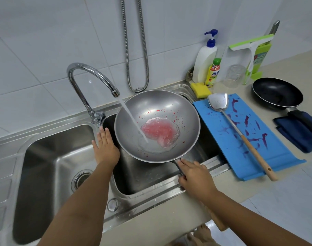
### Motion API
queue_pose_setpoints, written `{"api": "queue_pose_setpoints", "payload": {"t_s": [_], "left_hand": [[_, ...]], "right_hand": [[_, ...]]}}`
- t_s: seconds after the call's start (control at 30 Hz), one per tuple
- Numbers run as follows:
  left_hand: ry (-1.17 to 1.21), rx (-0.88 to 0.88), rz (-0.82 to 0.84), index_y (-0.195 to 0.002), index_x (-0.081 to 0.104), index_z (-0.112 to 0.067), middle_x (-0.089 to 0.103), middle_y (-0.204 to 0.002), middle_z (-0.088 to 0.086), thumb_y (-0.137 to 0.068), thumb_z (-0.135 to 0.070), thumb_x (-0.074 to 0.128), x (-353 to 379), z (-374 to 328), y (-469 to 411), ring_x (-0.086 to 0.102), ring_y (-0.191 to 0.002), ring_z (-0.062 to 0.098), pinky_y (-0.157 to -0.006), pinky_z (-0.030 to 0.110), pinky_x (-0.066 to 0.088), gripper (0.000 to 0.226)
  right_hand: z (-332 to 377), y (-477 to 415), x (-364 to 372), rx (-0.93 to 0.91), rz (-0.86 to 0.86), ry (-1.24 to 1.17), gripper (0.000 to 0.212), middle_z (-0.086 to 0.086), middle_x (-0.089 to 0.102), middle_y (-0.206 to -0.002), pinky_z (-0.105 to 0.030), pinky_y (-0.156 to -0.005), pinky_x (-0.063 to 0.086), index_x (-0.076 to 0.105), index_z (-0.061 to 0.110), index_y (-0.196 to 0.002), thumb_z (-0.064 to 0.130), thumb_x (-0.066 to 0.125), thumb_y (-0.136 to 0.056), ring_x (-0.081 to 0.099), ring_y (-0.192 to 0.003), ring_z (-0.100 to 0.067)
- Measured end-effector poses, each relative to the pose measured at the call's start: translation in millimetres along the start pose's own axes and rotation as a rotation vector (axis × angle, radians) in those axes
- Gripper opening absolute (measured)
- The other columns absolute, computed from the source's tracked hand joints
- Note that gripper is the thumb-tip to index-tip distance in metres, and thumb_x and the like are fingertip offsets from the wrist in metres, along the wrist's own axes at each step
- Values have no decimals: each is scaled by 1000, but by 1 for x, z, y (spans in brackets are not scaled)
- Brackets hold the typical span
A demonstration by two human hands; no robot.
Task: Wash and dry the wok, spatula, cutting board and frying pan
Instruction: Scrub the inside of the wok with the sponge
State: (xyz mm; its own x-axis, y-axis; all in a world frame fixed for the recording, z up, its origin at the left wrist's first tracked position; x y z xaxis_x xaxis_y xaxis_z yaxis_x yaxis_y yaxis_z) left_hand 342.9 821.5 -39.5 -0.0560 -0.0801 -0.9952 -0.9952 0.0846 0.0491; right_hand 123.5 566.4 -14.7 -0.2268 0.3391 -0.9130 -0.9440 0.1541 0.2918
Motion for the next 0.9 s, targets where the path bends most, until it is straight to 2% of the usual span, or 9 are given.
{"api": "queue_pose_setpoints", "payload": {"t_s": [0.5, 0.73, 0.9], "left_hand": [[-43, 21, 6, -153, -14, -12, -18, -161, 7, -93, -14, 40, -3, 11, -5, -12, -149, 27, -119, 50, -5, 80], [-54, 8, -72, -153, -10, -10, -13, -162, 8, -90, -15, 43, -45, 8, -42, -9, -149, 27, -119, 50, -4, 82], [-143, 31, -27, -152, -15, -9, -14, -161, 7, -95, -21, 37, -69, -2, -78, -10, -149, 28, -120, 49, -2, 79]], "right_hand": [[1, 2, -2, 0, 3, -17, 56, 9, 30, -158, -33, -115, 25, 25, 29, -154, 36, 38, -99, 34, -139, -16], [1, 1, -2, 0, 6, -8, 57, 8, 30, -158, -34, -114, 27, 25, 29, -154, 35, 38, -99, 35, -138, -17], [1, 1, -1, -2, 1, 7, 58, 9, 31, -157, -34, -110, 29, 25, 29, -153, 34, 38, -97, 38, -134, -18]]}}
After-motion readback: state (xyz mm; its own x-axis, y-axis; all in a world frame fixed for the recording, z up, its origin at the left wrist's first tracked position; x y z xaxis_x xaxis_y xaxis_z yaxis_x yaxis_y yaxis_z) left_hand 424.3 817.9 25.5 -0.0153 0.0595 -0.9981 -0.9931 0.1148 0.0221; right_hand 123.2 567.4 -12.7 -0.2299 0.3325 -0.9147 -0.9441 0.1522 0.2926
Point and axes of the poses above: each hand's wrist, its own y-axis away from the middle knuckle, its own x-axis out of the palm, z = x × y, the point moved 8 cm from there along -y, towards the middle knuckle
